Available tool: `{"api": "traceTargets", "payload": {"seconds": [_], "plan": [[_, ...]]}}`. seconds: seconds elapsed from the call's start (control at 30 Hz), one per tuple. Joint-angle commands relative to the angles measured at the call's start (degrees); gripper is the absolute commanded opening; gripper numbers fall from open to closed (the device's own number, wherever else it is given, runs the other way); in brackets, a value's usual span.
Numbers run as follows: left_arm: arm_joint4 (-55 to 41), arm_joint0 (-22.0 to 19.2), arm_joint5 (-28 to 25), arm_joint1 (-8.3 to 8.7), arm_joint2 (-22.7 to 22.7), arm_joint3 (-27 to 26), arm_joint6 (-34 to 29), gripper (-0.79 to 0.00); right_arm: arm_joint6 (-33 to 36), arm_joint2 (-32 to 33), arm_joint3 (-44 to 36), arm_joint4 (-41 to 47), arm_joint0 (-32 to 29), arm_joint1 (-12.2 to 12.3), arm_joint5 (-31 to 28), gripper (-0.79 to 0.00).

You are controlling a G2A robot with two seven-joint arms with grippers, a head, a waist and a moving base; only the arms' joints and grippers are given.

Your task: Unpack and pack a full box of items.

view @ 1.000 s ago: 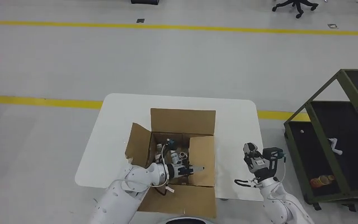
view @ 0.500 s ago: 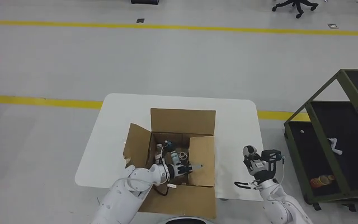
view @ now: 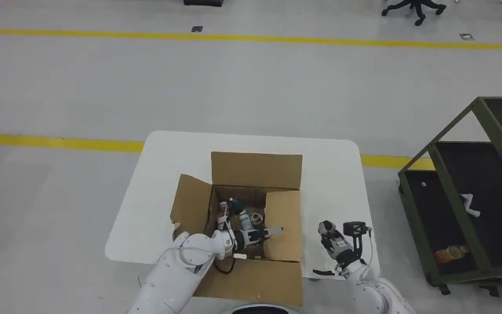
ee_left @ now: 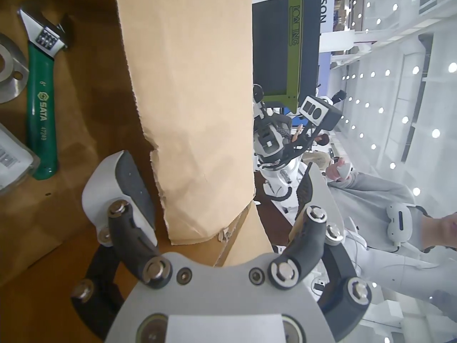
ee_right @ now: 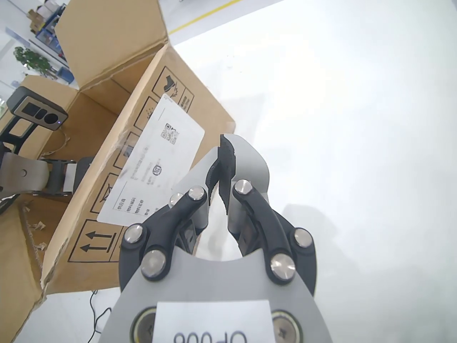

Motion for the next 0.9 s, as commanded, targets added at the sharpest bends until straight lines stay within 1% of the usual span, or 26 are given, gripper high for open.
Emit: {"api": "traceTargets", "payload": {"seconds": [0.0, 0.23, 0.5, 0.73, 0.87], "plan": [[-1.3, 0.1, -0.3, -0.01, -0.1, 0.1, -0.5, 0.000, 0.1, -1.4, 1.3, -0.4, 1.4, -0.3, -0.7, -0.785], [-4.5, 0.3, -0.4, 0.05, -0.5, 0.3, -1.6, 0.000, -0.7, -3.7, 4.4, -1.3, 4.0, -0.9, -2.1, -0.785], [-5.5, 0.4, -0.6, 0.21, -0.6, 0.2, -1.9, 0.000, -0.8, -4.9, 4.5, -2.3, 4.4, -1.2, -3.2, -0.785], [-8.7, 0.5, -0.9, 0.32, -1.2, -0.8, -3.0, 0.000, -0.6, -5.2, 4.4, -3.0, 4.4, -1.3, -3.2, -0.785], [-11.5, 1.2, -1.2, 0.56, -2.3, -2.7, -3.8, 0.000, -0.7, -4.9, 4.0, -3.1, 4.4, -1.3, -3.1, -0.785]]}}
